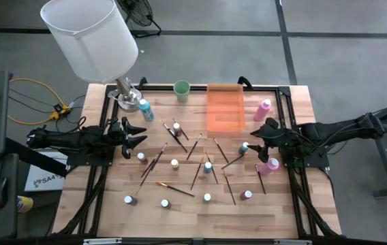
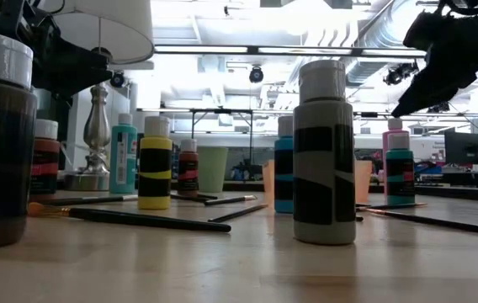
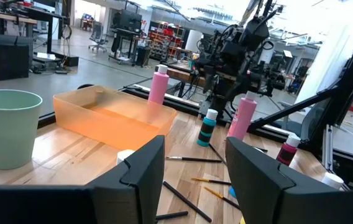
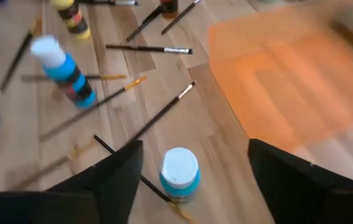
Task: Pick & Place Paint Supplies
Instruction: Put the small light blue paint bottle into the orange bin
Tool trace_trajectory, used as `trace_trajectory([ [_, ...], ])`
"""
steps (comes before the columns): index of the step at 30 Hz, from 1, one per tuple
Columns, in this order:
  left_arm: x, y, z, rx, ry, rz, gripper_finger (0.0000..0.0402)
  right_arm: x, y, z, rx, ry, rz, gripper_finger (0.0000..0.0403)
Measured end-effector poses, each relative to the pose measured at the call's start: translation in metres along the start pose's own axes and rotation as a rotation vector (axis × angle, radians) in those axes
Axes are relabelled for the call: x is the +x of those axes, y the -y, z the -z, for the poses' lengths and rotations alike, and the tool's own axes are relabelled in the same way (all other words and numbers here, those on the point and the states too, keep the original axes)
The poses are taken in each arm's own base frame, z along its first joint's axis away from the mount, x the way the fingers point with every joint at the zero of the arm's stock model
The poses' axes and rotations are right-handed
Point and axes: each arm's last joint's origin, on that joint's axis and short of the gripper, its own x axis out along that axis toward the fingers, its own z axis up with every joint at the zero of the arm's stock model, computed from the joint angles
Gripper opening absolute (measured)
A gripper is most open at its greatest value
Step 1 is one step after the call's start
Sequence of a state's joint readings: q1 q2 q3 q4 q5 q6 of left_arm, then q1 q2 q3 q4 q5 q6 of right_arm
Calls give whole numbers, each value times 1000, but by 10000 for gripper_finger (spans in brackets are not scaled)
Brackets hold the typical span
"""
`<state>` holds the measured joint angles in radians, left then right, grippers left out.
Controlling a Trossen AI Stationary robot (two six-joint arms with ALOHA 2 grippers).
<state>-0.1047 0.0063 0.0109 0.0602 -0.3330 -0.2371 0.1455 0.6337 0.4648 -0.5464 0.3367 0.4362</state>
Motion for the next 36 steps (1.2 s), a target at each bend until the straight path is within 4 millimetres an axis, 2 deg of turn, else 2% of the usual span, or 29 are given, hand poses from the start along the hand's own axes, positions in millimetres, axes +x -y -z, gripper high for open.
trace_trajectory([
  [4,0,0,0,0,0,0,168,3,1,6,156,-67,28,333],
  [7,0,0,0,0,0,0,168,6,-1,8,200,-92,39,341],
  [24,0,0,0,0,0,0,168,36,-11,17,53,-280,52,338],
  [29,0,0,0,0,0,0,168,48,-17,16,1,-275,34,338],
  [36,0,0,0,0,0,0,168,62,-18,22,30,-336,87,338],
])
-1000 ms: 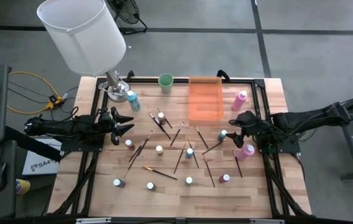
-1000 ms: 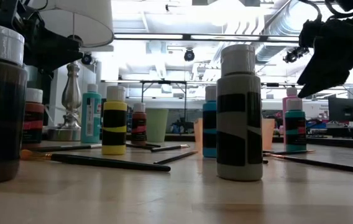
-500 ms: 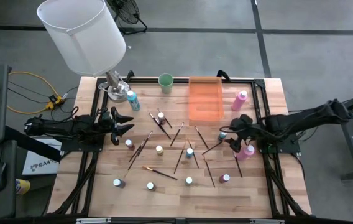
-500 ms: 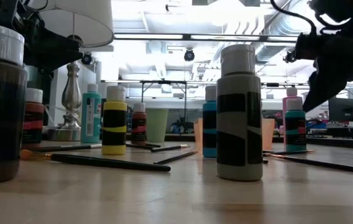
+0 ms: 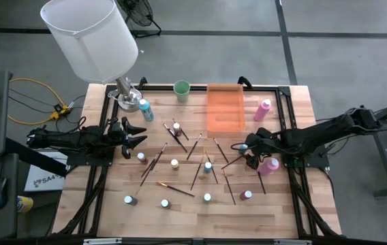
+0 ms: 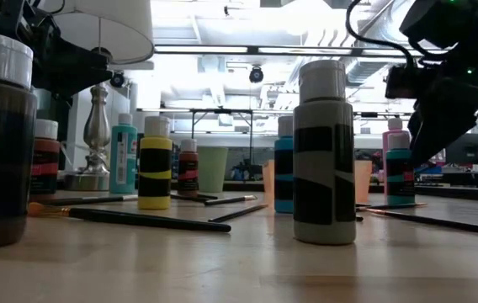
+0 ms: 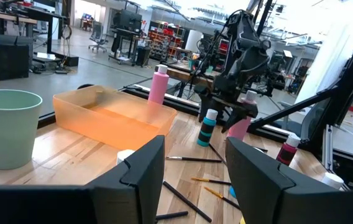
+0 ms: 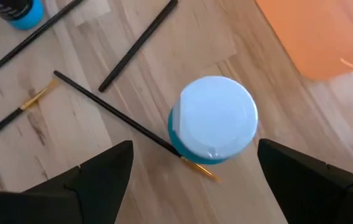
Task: Pick & Place Paint Supplies
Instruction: Put the small light blue paint bottle into the orange bin
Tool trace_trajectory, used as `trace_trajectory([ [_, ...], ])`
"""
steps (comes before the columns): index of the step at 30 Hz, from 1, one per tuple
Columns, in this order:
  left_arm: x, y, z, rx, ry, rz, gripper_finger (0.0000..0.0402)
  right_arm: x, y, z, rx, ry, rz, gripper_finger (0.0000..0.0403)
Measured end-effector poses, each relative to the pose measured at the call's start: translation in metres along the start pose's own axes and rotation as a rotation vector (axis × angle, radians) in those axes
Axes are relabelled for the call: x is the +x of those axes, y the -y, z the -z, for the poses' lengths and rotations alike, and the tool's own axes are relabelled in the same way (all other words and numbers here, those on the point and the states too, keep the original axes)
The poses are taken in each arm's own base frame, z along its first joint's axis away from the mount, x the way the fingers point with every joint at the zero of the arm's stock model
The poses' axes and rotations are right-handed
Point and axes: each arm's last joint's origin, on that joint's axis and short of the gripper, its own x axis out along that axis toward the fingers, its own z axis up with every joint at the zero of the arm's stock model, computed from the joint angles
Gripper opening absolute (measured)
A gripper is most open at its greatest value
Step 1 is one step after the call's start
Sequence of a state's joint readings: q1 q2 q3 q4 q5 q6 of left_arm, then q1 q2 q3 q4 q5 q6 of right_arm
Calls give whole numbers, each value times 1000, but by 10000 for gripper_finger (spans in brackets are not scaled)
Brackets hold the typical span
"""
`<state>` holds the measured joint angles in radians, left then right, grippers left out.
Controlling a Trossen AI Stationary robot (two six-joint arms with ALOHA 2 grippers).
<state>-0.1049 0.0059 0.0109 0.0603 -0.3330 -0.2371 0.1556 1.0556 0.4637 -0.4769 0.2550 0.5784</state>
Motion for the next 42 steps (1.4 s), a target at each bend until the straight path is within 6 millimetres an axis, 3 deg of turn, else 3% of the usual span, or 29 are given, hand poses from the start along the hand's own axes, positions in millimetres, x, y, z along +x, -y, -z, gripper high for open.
trace_trajectory([
  [11,0,0,0,0,0,0,168,10,-5,-4,11,17,-11,338],
  [28,0,0,0,0,-1,0,168,-19,0,-8,62,92,-84,336],
  [42,0,0,0,0,-1,0,168,-26,2,-10,7,118,-69,267],
])
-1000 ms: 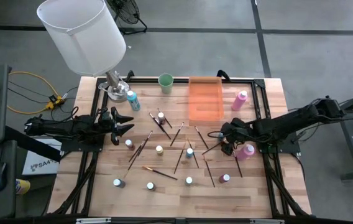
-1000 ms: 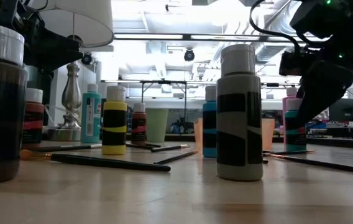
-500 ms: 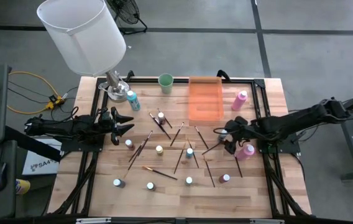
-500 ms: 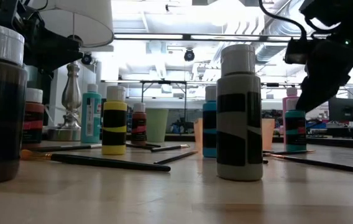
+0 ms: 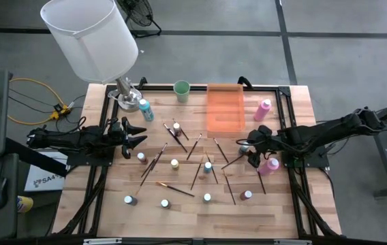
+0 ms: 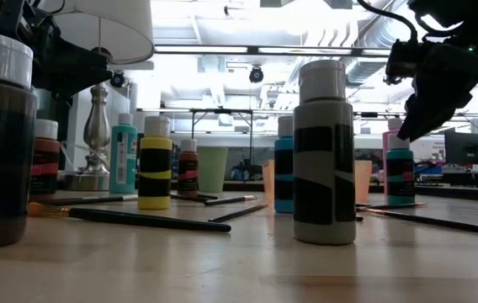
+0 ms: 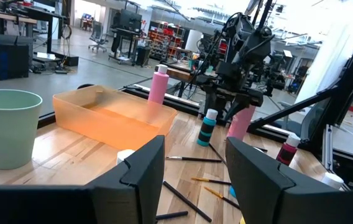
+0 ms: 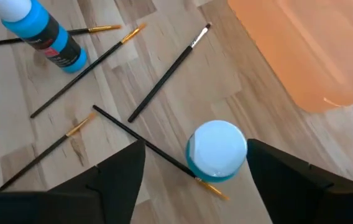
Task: Pick & Place Paint Supplies
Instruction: Put the small light blue paint bottle into the orange bin
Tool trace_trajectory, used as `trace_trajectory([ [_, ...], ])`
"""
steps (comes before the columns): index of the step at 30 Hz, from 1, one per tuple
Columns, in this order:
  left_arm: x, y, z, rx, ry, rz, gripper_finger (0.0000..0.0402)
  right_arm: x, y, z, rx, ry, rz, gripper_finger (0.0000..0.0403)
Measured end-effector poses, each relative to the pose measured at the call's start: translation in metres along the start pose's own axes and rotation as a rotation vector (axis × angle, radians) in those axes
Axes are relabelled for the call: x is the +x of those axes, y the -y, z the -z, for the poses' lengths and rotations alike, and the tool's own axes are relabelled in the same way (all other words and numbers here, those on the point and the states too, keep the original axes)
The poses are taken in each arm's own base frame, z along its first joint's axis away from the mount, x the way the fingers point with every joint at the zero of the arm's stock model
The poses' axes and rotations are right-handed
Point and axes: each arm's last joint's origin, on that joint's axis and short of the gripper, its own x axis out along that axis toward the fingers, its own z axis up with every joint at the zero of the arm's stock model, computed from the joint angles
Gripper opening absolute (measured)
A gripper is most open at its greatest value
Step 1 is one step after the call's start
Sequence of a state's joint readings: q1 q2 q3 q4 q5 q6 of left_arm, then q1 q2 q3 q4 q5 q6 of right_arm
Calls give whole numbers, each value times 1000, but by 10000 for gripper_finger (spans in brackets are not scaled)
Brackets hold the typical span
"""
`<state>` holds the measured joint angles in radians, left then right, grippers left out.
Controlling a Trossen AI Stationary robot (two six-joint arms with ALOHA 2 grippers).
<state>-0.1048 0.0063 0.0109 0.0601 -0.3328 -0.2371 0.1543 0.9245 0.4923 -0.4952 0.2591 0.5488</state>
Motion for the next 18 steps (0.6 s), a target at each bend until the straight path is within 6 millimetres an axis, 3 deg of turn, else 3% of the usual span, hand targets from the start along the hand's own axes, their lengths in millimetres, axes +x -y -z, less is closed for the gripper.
trace_trajectory([
  [18,0,0,0,0,0,0,168,0,1,-1,5,25,33,176],
])
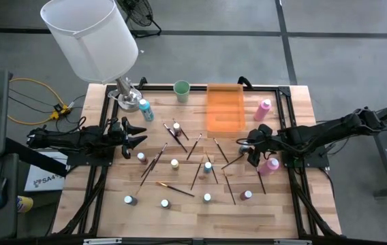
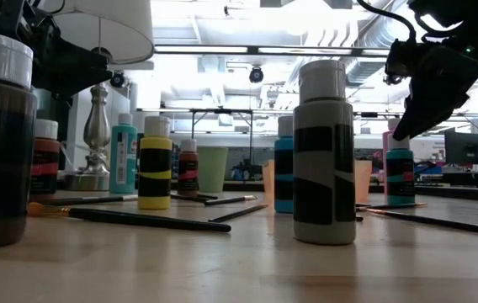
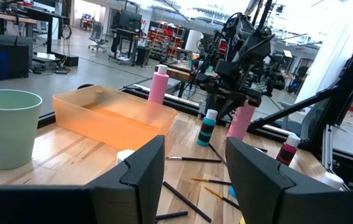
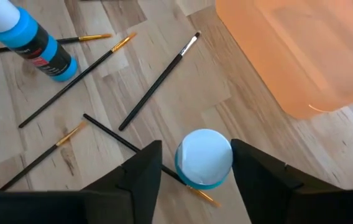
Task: Pick & Place Paint Supplies
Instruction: Put the small light blue paint bottle into the orange bin
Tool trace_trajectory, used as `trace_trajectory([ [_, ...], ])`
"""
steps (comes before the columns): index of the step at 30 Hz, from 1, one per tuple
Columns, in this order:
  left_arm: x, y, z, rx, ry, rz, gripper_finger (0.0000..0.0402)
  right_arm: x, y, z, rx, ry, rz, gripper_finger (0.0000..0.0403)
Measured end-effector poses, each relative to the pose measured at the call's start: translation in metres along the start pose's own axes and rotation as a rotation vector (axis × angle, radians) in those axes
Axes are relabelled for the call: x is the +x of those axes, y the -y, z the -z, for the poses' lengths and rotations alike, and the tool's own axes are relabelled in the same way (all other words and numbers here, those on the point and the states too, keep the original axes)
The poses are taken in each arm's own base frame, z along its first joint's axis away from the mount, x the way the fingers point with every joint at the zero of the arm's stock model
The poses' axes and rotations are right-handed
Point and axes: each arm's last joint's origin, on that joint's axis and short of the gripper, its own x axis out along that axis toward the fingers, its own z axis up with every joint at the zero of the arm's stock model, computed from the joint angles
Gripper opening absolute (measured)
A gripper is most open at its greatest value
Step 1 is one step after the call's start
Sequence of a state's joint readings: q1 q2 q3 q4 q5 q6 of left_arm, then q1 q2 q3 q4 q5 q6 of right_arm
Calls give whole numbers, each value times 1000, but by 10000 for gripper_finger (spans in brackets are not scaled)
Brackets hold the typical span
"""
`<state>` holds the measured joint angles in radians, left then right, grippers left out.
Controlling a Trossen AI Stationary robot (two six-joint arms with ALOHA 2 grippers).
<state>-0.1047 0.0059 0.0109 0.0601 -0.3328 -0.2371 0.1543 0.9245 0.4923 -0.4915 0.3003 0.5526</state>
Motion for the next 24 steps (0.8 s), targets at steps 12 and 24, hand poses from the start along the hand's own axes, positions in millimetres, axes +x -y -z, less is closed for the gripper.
trace_trajectory([
  [12,0,0,0,0,0,0,168,0,1,2,-6,-18,9,120],
  [24,0,0,0,0,0,0,168,0,-1,-1,8,7,-15,111],
])
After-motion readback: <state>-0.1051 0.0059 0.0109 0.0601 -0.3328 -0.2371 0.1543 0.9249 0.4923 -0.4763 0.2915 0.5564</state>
